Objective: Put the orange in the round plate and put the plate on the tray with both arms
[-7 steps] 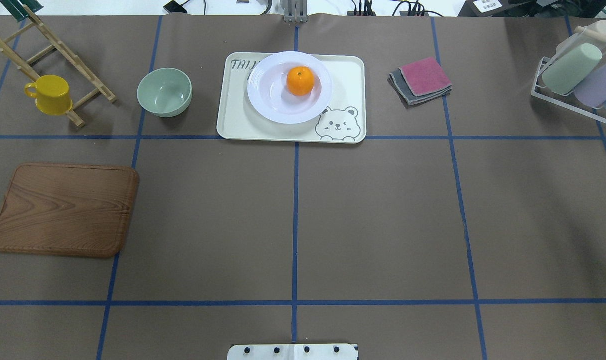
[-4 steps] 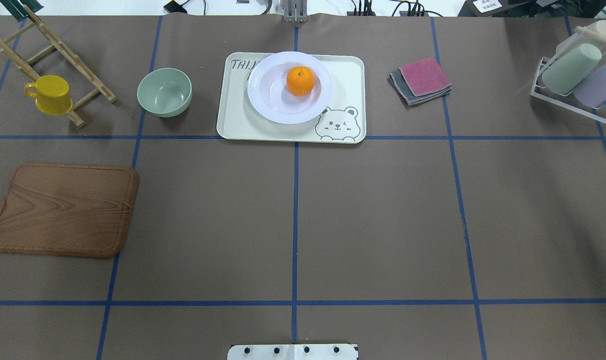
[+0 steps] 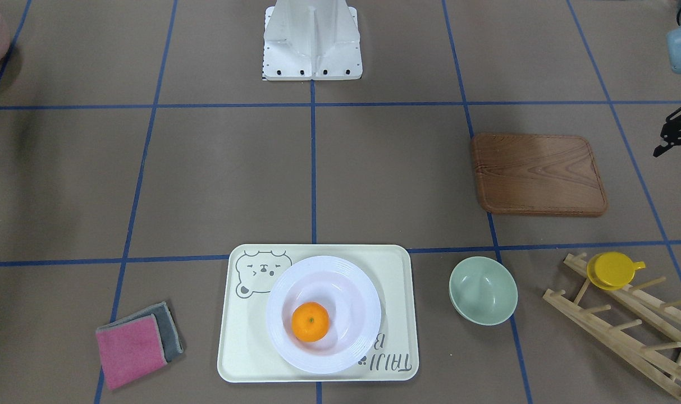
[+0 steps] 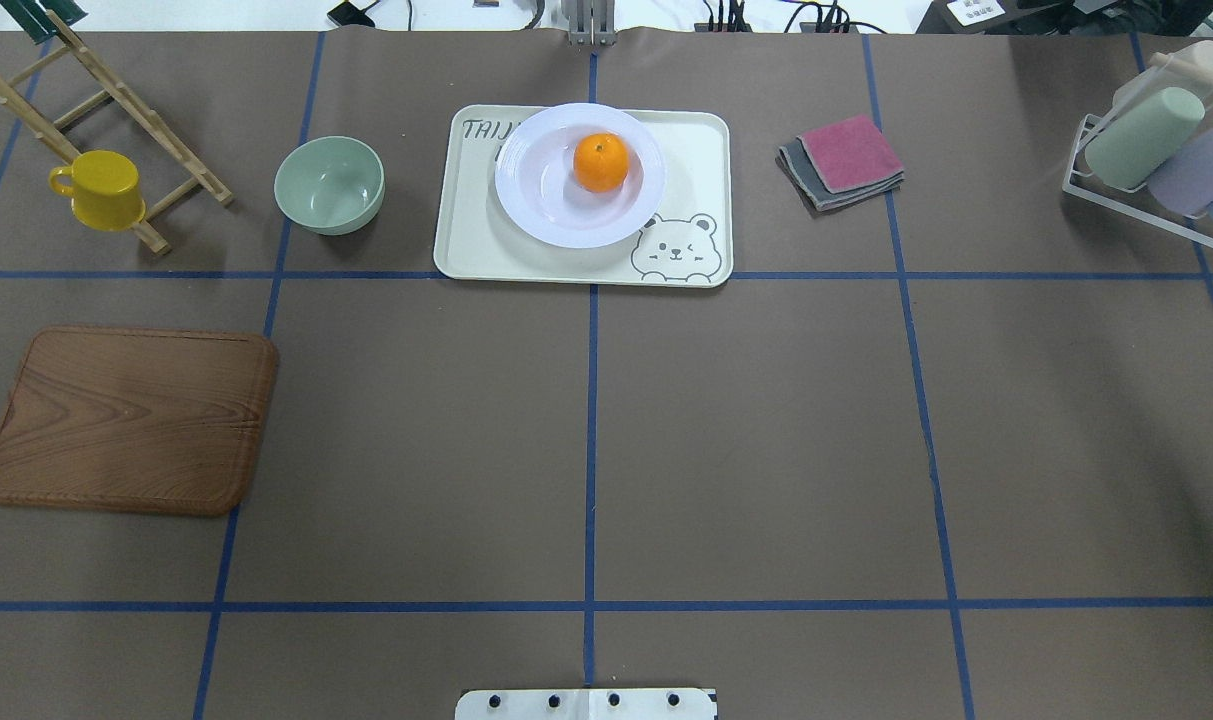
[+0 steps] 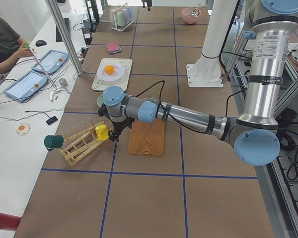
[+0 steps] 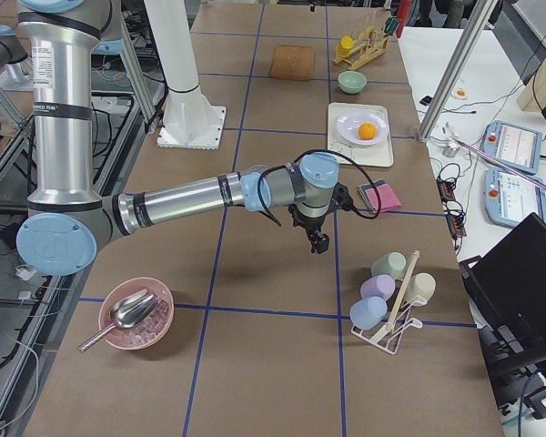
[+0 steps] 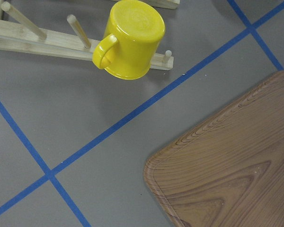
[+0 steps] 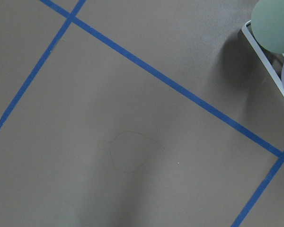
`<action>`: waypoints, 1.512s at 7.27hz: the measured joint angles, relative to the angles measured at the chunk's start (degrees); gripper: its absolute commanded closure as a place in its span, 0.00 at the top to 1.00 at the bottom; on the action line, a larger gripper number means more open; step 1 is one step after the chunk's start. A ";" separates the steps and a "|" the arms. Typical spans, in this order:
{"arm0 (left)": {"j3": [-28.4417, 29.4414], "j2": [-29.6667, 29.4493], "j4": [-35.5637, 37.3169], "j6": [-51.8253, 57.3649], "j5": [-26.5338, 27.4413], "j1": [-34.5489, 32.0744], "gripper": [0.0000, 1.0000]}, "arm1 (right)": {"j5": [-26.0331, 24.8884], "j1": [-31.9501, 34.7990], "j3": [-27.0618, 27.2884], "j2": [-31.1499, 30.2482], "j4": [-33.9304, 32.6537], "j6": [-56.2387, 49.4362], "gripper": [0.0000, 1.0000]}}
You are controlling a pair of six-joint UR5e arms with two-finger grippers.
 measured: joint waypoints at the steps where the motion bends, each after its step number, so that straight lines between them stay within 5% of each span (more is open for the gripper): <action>1: -0.29 0.03 -0.10 0.06 0.04 -0.01 0.99 | 0.05 0.00 -0.29 0.06 0.02 -0.21 1.00; 11: -3.54 -0.88 -0.73 0.45 1.13 0.31 0.99 | -0.95 -2.38 -1.49 10.58 2.01 0.45 1.00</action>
